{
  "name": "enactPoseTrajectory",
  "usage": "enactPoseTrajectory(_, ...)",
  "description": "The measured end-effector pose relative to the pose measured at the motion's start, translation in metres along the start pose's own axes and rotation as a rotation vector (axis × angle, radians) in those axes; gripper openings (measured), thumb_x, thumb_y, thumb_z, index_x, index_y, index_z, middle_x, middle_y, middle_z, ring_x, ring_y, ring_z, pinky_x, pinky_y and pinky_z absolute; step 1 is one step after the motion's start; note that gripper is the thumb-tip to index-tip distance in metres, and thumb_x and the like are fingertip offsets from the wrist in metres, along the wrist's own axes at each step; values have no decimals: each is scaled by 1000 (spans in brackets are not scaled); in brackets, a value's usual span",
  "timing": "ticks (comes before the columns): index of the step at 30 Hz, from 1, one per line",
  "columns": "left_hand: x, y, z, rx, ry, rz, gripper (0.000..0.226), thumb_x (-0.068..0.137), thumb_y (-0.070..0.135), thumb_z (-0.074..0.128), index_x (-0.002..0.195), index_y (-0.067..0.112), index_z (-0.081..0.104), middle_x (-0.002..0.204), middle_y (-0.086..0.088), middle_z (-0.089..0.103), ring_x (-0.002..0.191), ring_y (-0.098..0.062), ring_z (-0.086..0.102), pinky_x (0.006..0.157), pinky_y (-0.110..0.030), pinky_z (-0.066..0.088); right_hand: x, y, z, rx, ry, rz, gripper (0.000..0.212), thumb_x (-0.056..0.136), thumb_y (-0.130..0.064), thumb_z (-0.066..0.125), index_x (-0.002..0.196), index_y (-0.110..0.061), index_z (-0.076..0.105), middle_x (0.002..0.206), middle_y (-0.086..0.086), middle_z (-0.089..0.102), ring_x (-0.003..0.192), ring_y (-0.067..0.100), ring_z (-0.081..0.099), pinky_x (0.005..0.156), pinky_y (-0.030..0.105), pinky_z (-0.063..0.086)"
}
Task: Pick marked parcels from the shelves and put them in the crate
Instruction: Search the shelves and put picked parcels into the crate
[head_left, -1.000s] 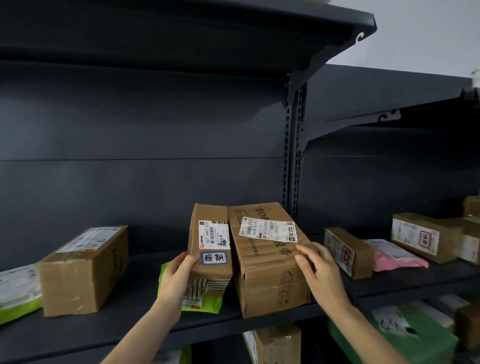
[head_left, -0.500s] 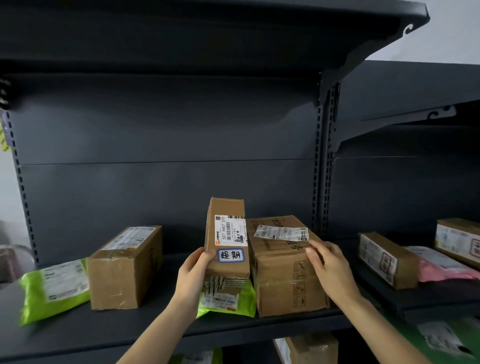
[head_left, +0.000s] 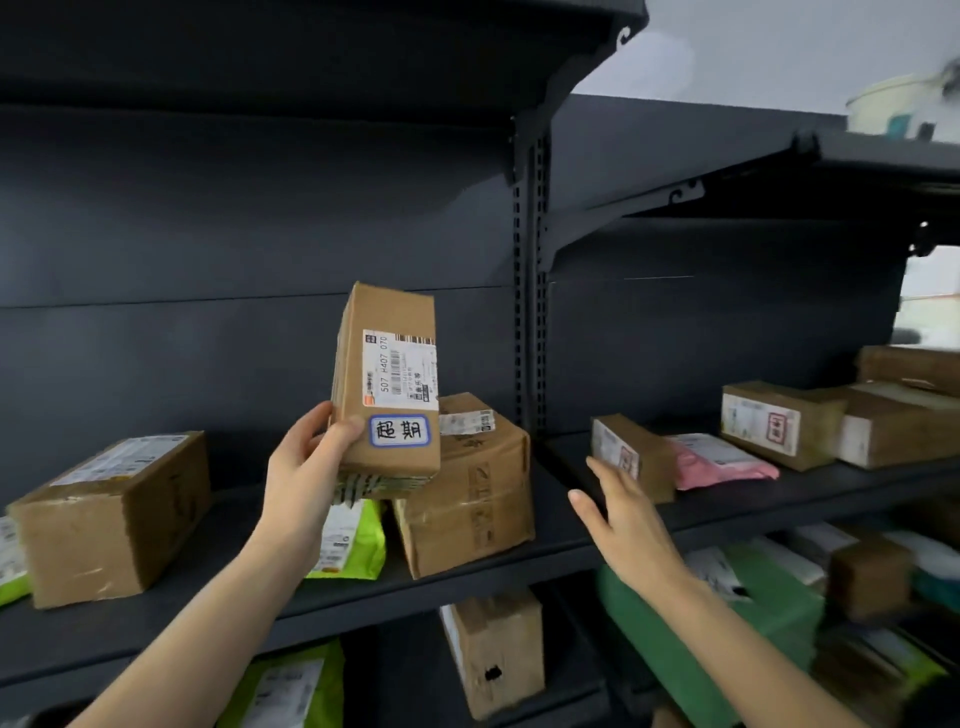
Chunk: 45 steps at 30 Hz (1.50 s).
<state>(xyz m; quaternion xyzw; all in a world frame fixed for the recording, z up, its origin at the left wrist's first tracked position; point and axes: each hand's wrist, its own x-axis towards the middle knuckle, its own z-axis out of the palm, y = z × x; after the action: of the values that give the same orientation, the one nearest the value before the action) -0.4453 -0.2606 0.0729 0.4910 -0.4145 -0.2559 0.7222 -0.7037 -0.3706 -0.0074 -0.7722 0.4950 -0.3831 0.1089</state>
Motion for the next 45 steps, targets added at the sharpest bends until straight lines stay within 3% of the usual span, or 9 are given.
enactPoseTrajectory(3,-25,7,42,-6,13,32,43,92,19,54,134,13,46,101,3,67,93,-11,63,72,-24,47,-12,29,-24,-16,-40,-15,56,95,-39,43,143,-12,31,146,7,37,134,20,35,107,29,30)
enactPoseTrajectory(9,-79,-13,136,-29,-16,-42,44,84,26,64,126,15,55,106,-2,69,99,-19,65,96,-42,49,-30,90,-82,-82,-141,-17,60,95,-44,39,146,-15,24,148,4,34,135,18,32,108,33,32)
enactPoseTrajectory(14,-100,-53,183,-46,-1,-206,49,88,26,60,134,14,48,121,-8,62,98,-19,61,80,-33,49,-33,126,-110,-72,-174,-4,59,96,-42,40,145,-14,25,146,4,35,133,18,34,105,29,32)
enactPoseTrajectory(19,-93,-81,209,-35,11,-299,53,87,31,62,135,16,45,121,-9,61,105,-27,60,95,-48,49,-25,147,-120,-62,-185,16,59,95,-44,39,145,-16,24,145,3,35,132,18,35,103,29,34)
enactPoseTrajectory(26,-69,-110,224,-11,24,-383,57,84,36,64,135,18,45,121,-10,61,107,-30,60,95,-53,48,4,158,-110,-77,-183,-33,58,96,-43,40,144,-14,27,145,4,37,132,18,35,104,29,34)
enactPoseTrajectory(37,-14,-145,218,-16,20,-416,73,72,49,66,134,15,47,118,-11,64,102,-28,63,82,-40,53,84,144,-61,-115,-114,-97,57,95,-41,43,143,-13,31,143,7,39,131,18,38,105,28,36)
enactPoseTrajectory(41,-2,-152,216,-30,20,-425,79,67,51,68,135,16,46,118,-10,64,103,-28,64,84,-41,54,111,131,-44,-274,-113,-30,59,94,-47,40,143,-15,29,140,13,39,128,25,41,94,31,42)
enactPoseTrajectory(43,2,-155,212,-38,33,-429,69,76,46,66,135,15,46,118,-11,64,103,-28,63,84,-42,54,121,126,-36,-290,-157,18,61,92,-51,41,141,-17,30,136,15,39,119,26,47,74,29,44)
enactPoseTrajectory(45,4,-156,209,-45,41,-446,80,66,53,68,134,16,47,117,-11,65,103,-29,64,88,-46,53,128,126,-29,-310,-217,66,62,91,-55,41,140,-19,29,132,15,40,112,27,52,62,28,41)
